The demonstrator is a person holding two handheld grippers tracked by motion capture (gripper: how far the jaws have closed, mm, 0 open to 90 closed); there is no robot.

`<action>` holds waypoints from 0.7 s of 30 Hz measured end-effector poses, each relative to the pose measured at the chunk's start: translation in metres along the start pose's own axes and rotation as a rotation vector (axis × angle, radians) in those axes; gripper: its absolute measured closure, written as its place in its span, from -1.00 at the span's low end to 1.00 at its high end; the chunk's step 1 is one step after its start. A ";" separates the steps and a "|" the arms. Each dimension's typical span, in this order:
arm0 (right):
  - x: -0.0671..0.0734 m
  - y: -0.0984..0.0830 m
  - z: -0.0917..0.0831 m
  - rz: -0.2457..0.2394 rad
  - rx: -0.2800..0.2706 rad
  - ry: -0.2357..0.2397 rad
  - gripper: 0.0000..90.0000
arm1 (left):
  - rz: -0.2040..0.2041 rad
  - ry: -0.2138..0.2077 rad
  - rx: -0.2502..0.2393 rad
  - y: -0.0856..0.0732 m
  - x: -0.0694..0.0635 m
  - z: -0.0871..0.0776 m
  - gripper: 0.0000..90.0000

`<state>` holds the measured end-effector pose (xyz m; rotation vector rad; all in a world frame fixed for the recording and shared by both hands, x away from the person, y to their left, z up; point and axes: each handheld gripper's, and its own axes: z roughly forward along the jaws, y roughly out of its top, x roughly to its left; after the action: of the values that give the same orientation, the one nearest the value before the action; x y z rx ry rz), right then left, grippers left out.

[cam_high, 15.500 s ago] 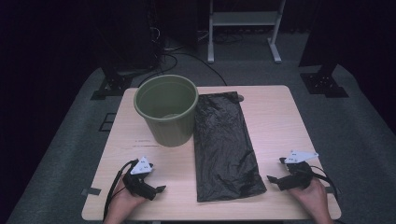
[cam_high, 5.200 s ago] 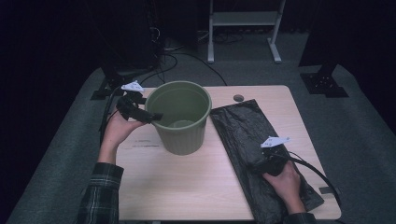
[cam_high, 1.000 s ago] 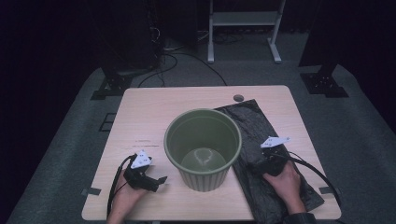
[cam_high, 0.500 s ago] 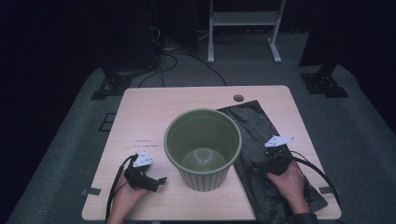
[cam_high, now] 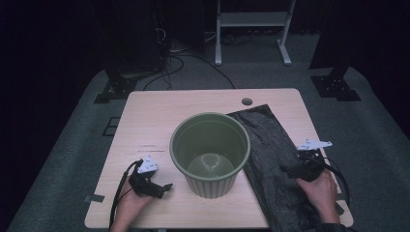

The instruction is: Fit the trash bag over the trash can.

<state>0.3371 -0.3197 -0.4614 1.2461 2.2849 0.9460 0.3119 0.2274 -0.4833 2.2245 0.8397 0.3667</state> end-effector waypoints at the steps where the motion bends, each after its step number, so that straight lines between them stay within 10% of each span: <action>1: -0.003 -0.003 -0.002 0.007 0.001 -0.004 -1.00 | 0.000 -0.001 0.000 0.000 0.000 0.000 -1.00; 21: -0.011 -0.011 0.017 0.044 0.049 0.073 -1.00 | 0.001 -0.001 0.000 0.000 0.000 0.000 -1.00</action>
<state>0.3473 -0.3268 -0.4810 1.3072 2.3591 0.9703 0.3119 0.2274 -0.4833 2.2248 0.8383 0.3657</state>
